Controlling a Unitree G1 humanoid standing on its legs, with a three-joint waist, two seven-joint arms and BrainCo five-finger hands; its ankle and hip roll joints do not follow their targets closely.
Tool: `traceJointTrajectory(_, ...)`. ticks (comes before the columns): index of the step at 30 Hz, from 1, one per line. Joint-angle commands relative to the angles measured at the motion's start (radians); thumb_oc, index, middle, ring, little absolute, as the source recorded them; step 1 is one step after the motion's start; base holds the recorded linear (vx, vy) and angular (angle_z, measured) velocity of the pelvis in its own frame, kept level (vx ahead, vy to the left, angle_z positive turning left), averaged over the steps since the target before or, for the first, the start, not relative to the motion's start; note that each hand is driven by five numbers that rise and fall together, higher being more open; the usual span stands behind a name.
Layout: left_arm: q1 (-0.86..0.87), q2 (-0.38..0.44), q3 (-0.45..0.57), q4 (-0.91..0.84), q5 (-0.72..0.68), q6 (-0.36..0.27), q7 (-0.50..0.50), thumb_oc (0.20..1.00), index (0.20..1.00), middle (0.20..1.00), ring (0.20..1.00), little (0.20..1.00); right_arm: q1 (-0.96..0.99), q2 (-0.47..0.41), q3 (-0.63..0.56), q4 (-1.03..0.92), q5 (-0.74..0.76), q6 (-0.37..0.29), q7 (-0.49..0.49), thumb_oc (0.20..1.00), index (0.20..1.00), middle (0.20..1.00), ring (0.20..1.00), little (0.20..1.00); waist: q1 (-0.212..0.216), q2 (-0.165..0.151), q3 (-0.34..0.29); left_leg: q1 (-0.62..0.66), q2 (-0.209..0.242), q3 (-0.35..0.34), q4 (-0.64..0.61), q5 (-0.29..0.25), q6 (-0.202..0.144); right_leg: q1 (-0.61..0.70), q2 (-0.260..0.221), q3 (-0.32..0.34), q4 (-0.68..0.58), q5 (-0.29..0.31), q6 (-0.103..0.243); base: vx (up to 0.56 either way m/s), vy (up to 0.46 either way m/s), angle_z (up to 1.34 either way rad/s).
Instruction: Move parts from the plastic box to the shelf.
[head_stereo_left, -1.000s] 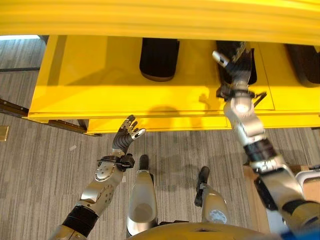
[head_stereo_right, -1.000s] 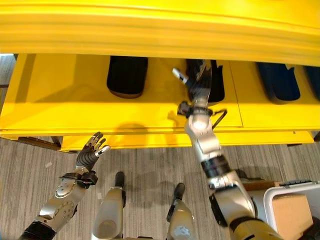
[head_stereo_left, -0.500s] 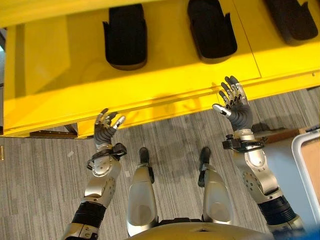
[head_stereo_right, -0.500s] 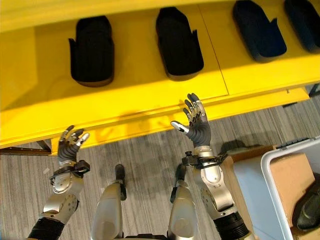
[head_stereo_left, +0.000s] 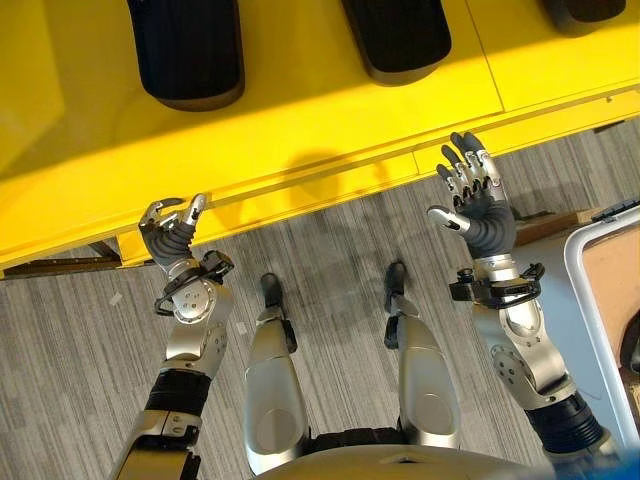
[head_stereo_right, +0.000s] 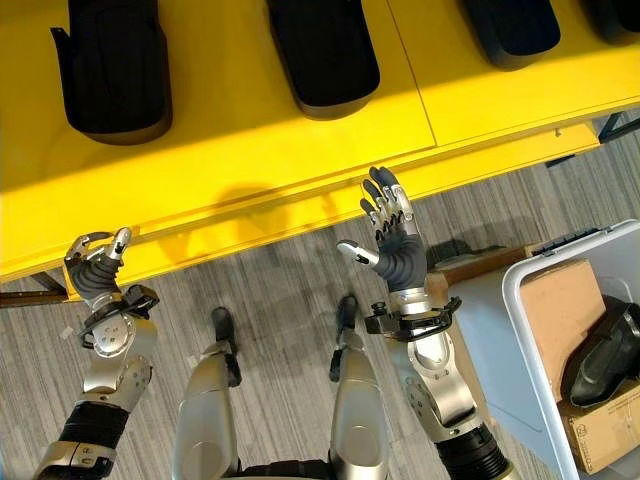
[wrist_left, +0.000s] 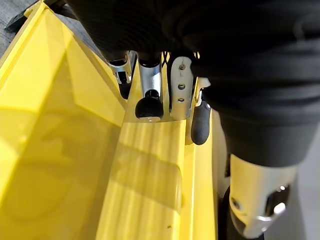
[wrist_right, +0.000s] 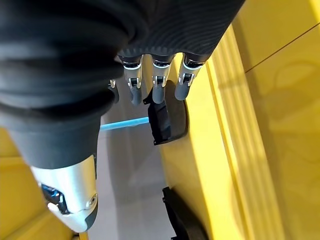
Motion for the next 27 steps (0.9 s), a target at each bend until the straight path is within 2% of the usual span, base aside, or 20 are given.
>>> traceJointTrajectory(1,-0.443,0.269,0.039,0.043,0.145,-0.104,-0.025,1.0,1.0,1.0,1.0,1.0,0.002,-0.028,0.012,-0.094,-0.004,-0.08,-0.003,1.0,1.0,1.0,1.0,1.0,-0.063,-0.017,-0.068,0.014,0.028,-0.015,0.07,0.0,-0.024,0.032,-0.019,-0.003,0.118,-0.085,0.021,0.0,0.0,0.0)
traceJointTrajectory(8,-0.402,0.277,0.073,-0.045,0.173,-0.118,-0.018,1.0,1.0,1.0,1.0,1.0,0.032,-0.037,0.004,-0.086,-0.001,-0.077,0.006,1.0,1.0,1.0,1.0,1.0,-0.051,-0.018,-0.068,0.008,0.027,-0.026,0.076,-0.004,-0.025,0.037,-0.017,-0.01,0.121,-0.09,0.018,0.01,-0.01,0.14)
traceJointTrajectory(16,-0.201,0.142,0.117,-0.267,0.218,-0.127,-0.062,1.0,1.0,1.0,1.0,1.0,0.031,-0.035,-0.017,-0.088,-0.008,-0.073,0.006,1.0,1.0,1.0,1.0,1.0,-0.023,-0.011,-0.061,0.011,0.02,-0.038,0.066,-0.002,-0.022,0.045,-0.023,-0.022,0.13,-0.095,0.01,0.01,-0.004,-0.06)
traceJointTrajectory(18,-0.099,0.079,0.104,-0.344,0.201,-0.123,-0.115,1.0,1.0,1.0,1.0,1.0,0.024,-0.032,-0.027,-0.092,-0.018,-0.069,0.0,1.0,1.0,1.0,1.0,1.0,-0.01,-0.006,-0.054,0.011,0.015,-0.042,0.062,0.001,-0.019,0.049,-0.025,-0.026,0.13,-0.096,0.007,0.0,-0.001,-0.02)
traceJointTrajectory(20,-0.026,0.05,0.09,-0.37,0.163,-0.113,-0.167,1.0,1.0,1.0,1.0,1.0,0.026,-0.032,-0.034,-0.096,-0.025,-0.065,-0.003,1.0,1.0,1.0,1.0,1.0,-0.003,-0.002,-0.052,0.016,0.014,-0.043,0.058,0.003,-0.015,0.049,-0.025,-0.026,0.134,-0.097,0.005,0.0,0.0,0.02)
traceJointTrajectory(27,0.134,0.032,0.036,-0.353,0.071,-0.077,-0.306,1.0,1.0,1.0,1.0,1.0,0.03,-0.035,-0.058,-0.104,-0.057,-0.06,-0.013,1.0,1.0,1.0,1.0,1.0,0.016,0.015,-0.046,0.013,0.006,-0.051,0.053,0.009,-0.009,0.051,-0.028,-0.03,0.143,-0.101,0.003,0.0,0.002,0.04)
